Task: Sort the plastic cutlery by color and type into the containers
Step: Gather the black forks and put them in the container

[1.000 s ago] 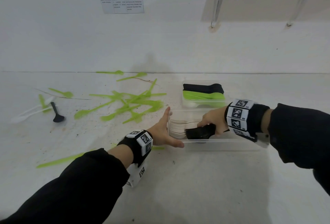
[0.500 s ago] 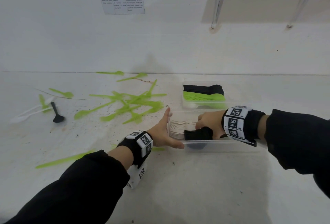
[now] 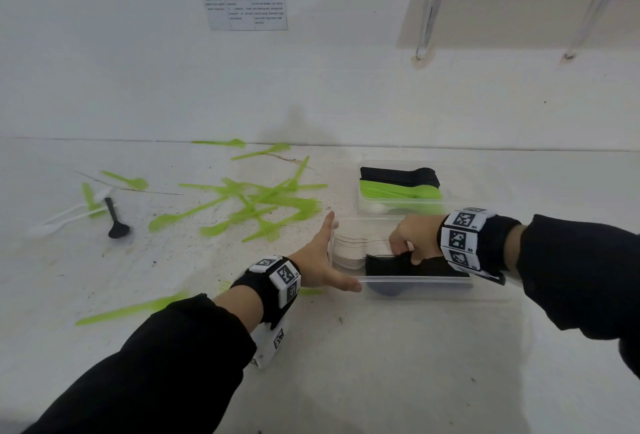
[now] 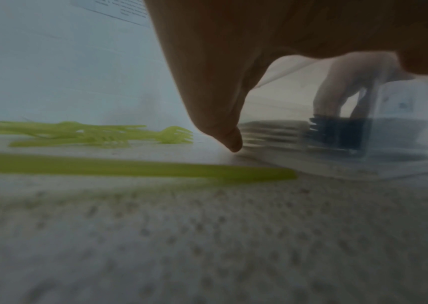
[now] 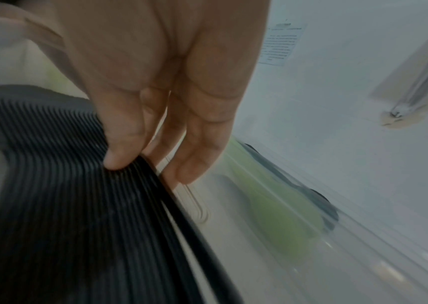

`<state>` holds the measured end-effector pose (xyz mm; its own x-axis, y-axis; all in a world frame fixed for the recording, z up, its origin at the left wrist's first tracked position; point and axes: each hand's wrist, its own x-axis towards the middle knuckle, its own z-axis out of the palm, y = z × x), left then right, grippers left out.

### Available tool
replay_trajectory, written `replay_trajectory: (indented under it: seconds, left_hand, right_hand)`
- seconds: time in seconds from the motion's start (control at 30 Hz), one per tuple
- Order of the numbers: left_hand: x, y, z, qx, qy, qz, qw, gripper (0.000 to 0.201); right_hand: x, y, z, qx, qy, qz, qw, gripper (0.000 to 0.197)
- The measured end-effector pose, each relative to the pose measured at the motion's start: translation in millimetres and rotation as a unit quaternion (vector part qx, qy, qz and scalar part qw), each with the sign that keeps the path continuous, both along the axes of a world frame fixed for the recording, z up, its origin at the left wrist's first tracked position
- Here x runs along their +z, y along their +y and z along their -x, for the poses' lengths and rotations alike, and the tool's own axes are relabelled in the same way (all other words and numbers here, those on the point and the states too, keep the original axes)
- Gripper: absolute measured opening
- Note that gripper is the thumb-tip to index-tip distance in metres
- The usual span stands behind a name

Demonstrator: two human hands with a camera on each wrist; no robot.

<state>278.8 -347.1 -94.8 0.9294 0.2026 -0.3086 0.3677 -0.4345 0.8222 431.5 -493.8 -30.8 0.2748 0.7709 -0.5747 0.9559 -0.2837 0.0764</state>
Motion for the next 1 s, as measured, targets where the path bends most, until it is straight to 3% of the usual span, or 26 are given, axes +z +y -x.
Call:
replay_trajectory:
  seconds: [0.6,0.77,0.87,1.0]
  left_hand:
    - [0,1,0,-0.005,0.002,-0.01,1.0,0.136]
    - [0,1,0,-0.005,0.003,-0.011,1.0,0.136]
    - [0,0,0,-0.007,0.002,-0.008,1.0,0.135]
    - [1,1,1,-0.008,0.004,-0.009,1.0,0.136]
  right_hand:
    - [-2,0,-5,-0.033,0.006,0.016,0.999,0.039]
    - [-4,-1,-6,-0.013,-0.031,0.017,0.999,0.032]
    - [-8,-1,-6,-0.017,-0.069,0.043,0.997,0.015]
    - [-11,-3,-12,-0.066,-0.09,0.062,0.992,0.037]
